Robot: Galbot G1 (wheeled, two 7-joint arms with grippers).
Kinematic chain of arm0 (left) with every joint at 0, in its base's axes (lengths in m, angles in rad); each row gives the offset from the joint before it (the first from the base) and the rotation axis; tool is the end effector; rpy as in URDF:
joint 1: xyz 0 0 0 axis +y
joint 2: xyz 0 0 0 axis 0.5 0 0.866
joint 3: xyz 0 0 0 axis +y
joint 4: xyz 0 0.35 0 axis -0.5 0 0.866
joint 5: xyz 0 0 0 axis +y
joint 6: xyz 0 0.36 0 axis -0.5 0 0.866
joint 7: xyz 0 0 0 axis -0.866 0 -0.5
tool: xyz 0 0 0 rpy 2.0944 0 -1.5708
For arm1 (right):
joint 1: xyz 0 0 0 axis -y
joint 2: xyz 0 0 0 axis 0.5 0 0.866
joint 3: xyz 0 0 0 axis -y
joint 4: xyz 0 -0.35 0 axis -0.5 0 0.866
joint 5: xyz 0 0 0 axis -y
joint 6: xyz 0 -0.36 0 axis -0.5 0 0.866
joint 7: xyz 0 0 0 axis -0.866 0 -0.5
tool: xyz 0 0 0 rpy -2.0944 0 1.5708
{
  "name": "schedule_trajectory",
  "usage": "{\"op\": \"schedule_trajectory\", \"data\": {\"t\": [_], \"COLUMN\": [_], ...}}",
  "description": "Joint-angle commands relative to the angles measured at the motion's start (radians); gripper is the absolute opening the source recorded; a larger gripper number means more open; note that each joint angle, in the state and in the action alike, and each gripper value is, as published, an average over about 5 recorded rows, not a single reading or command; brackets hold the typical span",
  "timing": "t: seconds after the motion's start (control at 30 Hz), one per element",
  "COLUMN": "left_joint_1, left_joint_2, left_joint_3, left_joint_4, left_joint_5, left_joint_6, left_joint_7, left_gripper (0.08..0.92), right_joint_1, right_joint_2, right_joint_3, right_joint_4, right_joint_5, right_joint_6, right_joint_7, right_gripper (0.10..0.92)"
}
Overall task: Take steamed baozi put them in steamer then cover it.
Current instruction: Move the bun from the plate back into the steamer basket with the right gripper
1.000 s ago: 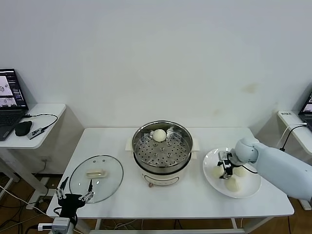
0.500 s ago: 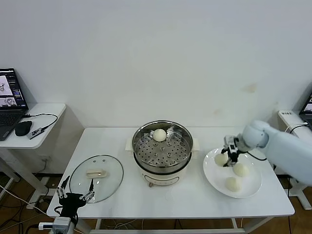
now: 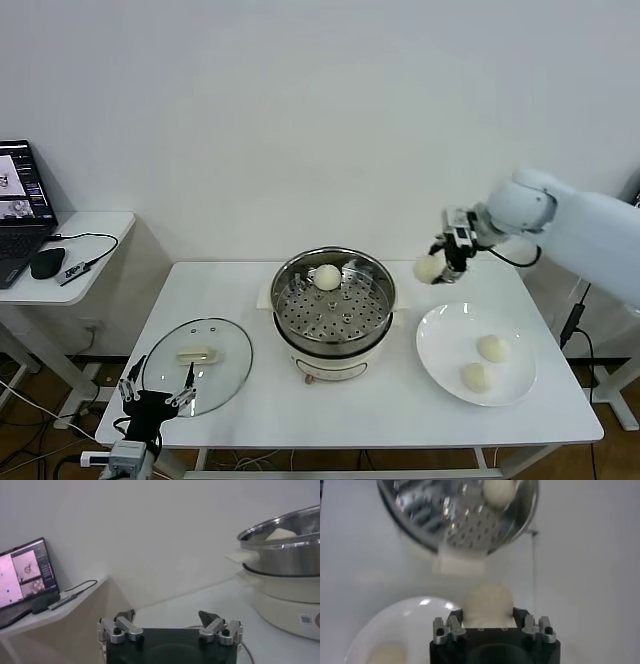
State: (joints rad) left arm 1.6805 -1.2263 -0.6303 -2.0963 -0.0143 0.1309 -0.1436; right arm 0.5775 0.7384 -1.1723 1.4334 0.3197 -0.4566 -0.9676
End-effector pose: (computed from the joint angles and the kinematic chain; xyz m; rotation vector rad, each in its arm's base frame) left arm 0.1619 0.0884 -0.3028 0.0942 -2.9014 -0.5190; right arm 0.5321 -0.0571 -0.0159 1.2134 -1.6446 1.4346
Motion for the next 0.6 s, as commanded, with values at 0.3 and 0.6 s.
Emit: {"op": "schedule_trajectory", "data": {"t": [0.3, 0.6], "left_joint_1": [0.003, 0.003], "left_joint_2": [-0.003, -0.015], "left_joint_3": [-0.014, -0.019], "left_joint_4": [-0.009, -0.012], "left_joint_5": [-0.001, 0.000], "left_joint_6": [0.002, 0.002], "left_joint_7": [0.005, 0.004], "left_gripper": [0.823, 0.823], "right_joint_1": [-0.047, -0.162], "right_joint_2": [0.501, 0.653], "right_joint_3": [-0.051, -0.029], "right_joint_4": [-0.170, -0.332], "right_joint_5": [0.166, 0.104], "right_joint_6": [-0.153, -0.166], "right_joint_7": [0.118, 0.134], "right_gripper": [0.628, 0.628]}}
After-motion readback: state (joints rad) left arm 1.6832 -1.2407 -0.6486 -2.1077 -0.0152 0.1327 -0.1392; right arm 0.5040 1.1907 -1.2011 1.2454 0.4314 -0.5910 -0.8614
